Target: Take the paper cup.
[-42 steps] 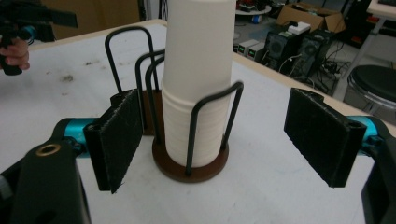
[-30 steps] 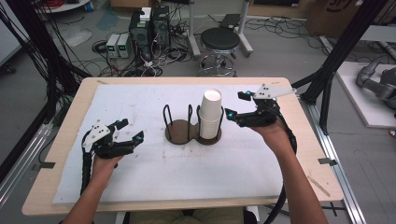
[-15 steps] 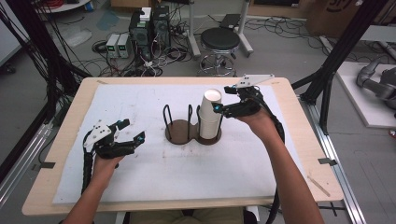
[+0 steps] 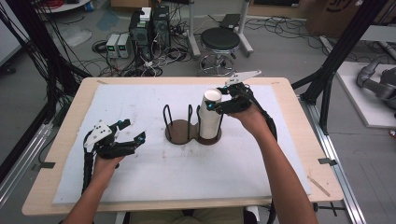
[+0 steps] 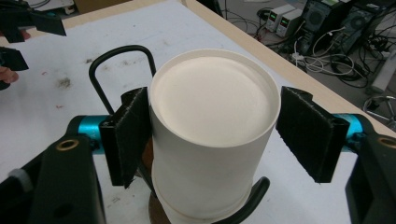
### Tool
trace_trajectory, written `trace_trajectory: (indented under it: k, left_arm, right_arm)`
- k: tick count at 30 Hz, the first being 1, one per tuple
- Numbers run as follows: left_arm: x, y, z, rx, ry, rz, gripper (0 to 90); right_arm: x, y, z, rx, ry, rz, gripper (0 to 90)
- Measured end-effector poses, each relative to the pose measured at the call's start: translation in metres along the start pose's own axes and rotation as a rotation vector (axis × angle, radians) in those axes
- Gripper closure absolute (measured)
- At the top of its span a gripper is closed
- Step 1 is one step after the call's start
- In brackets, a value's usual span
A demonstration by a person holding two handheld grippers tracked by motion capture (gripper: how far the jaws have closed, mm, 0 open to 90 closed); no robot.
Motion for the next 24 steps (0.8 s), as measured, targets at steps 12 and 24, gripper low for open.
trace_trajectory:
  k: [12,24]
  left_arm:
    - [0.000,0.000,-0.001,-0.001,-0.005,-0.001,15.7]
    - [-0.001,0.001,-0.004,0.000,-0.027,-0.004,15.7]
  right_arm:
    - [0.009,0.013,0.000,0.000,-0.012,-0.044,33.4]
    - [0.032,0.036,0.003,0.012,-0.036,-0.136,33.8]
Point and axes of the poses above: each handheld gripper's, and its own axes: x roughly backward along the jaws, y roughly out of its top, z roughly to its left, the point moved 5 cm from there along -x, roughly forward along the jaws, and after that the axes turned 3 degrees about -y, right-handed, at the moved point
